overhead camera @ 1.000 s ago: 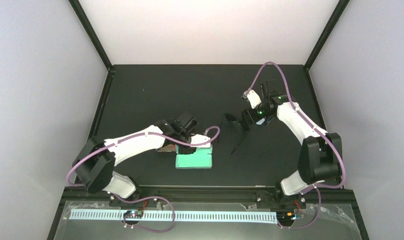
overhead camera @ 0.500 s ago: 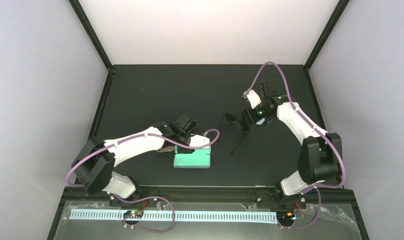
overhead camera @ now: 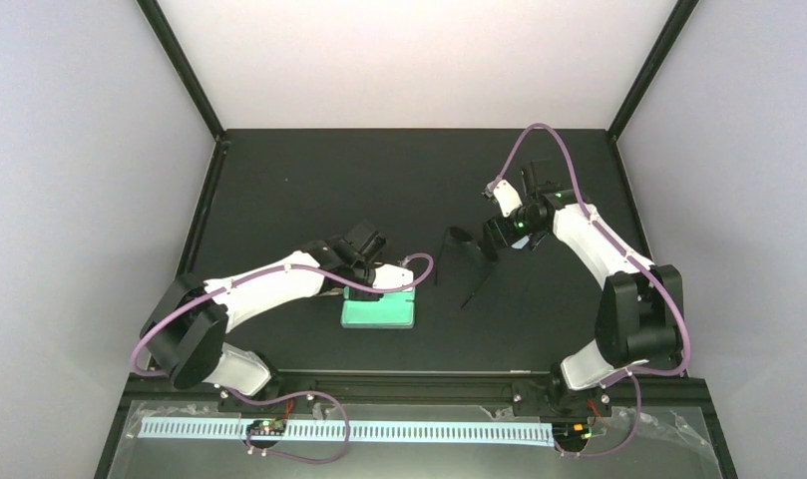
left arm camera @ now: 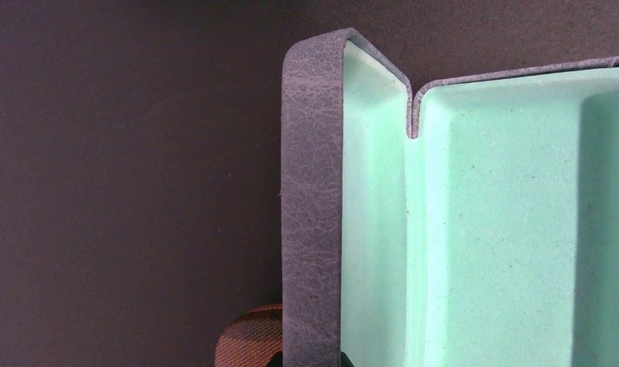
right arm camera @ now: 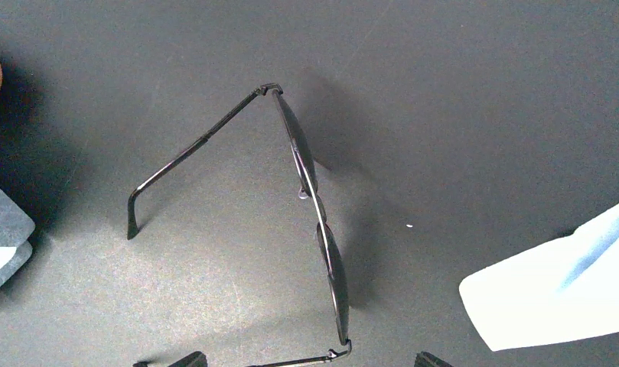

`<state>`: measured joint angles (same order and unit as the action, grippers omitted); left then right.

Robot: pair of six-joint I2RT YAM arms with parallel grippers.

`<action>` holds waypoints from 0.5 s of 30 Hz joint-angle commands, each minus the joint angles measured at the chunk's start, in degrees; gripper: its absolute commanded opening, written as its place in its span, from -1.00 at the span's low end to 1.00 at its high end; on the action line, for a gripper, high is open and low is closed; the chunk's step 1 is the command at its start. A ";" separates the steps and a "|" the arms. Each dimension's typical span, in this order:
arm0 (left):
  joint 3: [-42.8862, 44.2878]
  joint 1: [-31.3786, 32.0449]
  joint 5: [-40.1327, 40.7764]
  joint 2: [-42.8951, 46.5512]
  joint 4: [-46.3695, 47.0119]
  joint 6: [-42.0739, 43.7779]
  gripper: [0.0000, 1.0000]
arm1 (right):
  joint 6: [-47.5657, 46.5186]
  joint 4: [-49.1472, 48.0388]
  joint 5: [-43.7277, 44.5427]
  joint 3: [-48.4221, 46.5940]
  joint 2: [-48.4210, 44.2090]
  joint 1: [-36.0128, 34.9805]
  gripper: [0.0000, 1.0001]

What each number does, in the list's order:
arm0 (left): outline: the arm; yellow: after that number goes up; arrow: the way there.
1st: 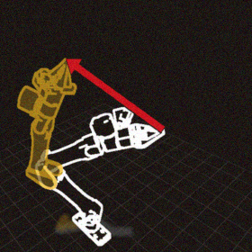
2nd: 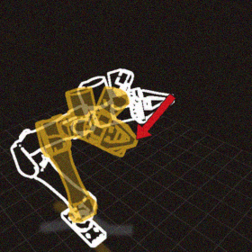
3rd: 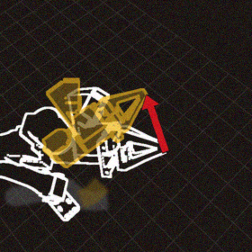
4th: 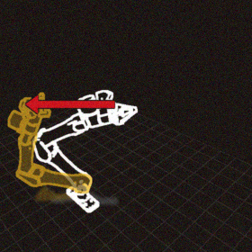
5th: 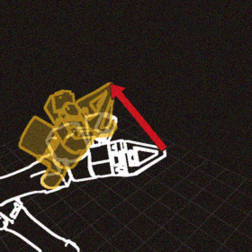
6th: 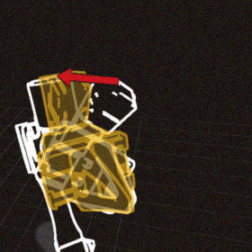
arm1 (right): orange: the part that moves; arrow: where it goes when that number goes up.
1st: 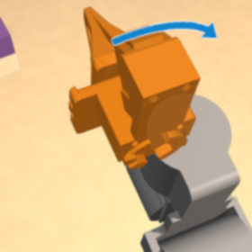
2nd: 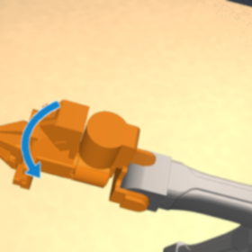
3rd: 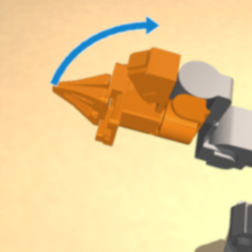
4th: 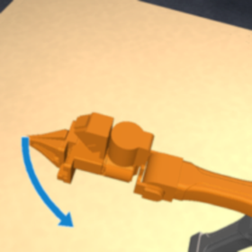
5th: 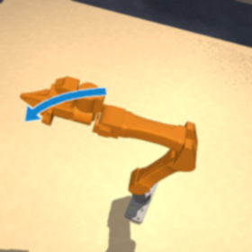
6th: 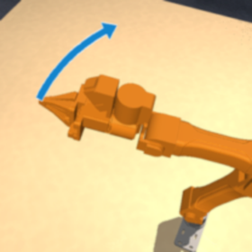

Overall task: Organize the sunglasses
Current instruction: Move the sunglasses case at the center of the board.

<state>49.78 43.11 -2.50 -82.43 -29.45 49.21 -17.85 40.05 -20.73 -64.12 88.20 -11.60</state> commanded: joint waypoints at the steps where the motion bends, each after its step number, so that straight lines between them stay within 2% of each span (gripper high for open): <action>1: -0.36 -1.46 3.31 1.45 1.26 2.35 -0.88 | -0.26 0.46 -0.11 0.09 0.48 0.01 0.45; 15: -1.06 -6.33 3.86 1.01 5.67 5.37 -0.89 | -0.26 0.46 0.16 0.13 0.17 -0.04 0.46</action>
<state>49.08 38.52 -1.17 -82.13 -26.68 51.92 -17.85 40.07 -20.71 -64.12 88.23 -11.60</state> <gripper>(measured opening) 0.106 0.727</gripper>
